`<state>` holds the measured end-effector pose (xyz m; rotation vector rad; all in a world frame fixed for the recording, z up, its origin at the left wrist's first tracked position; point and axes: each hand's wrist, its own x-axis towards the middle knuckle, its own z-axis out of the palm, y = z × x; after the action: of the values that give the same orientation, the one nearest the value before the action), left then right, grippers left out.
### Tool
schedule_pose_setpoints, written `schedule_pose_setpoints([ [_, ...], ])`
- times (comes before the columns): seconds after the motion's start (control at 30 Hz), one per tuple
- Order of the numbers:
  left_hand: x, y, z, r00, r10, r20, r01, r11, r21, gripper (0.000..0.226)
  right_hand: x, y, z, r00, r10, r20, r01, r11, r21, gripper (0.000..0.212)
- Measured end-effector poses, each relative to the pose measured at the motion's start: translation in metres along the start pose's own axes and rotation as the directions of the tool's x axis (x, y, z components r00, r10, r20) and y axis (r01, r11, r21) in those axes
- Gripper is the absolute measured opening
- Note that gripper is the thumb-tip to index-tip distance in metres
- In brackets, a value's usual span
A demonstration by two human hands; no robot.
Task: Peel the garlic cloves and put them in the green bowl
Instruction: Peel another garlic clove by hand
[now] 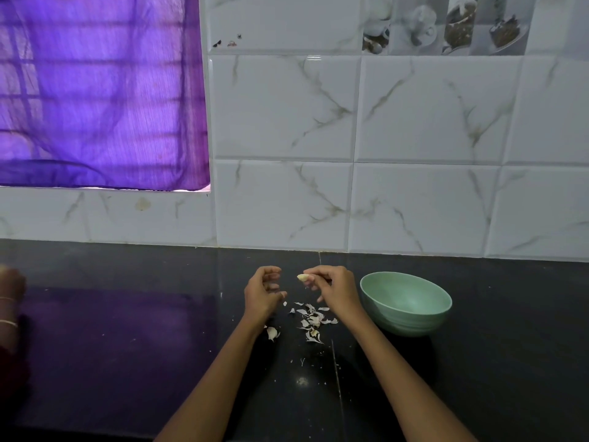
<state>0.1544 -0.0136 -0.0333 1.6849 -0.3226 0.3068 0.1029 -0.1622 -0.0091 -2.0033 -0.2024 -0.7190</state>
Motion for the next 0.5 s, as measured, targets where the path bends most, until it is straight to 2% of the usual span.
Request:
schedule_pose_setpoints([
  [0.17,-0.003,0.007,0.006,0.975,0.073,0.208,-0.050,0.992,-0.112,0.027,-0.001,-0.002,-0.001,0.993,0.121,0.015,-0.122,0.987,0.101,0.006],
  [0.3,-0.007,0.014,0.006,0.953,0.109,0.282,-0.065,0.985,-0.162,0.026,-0.002,-0.002,-0.001,0.984,0.176,0.018,-0.177,0.975,0.137,0.005],
  [0.5,-0.008,0.017,0.007,0.943,-0.084,0.322,0.154,0.968,-0.200,0.021,0.000,-0.001,0.001,0.984,0.180,0.006,-0.180,0.982,0.059,0.008],
])
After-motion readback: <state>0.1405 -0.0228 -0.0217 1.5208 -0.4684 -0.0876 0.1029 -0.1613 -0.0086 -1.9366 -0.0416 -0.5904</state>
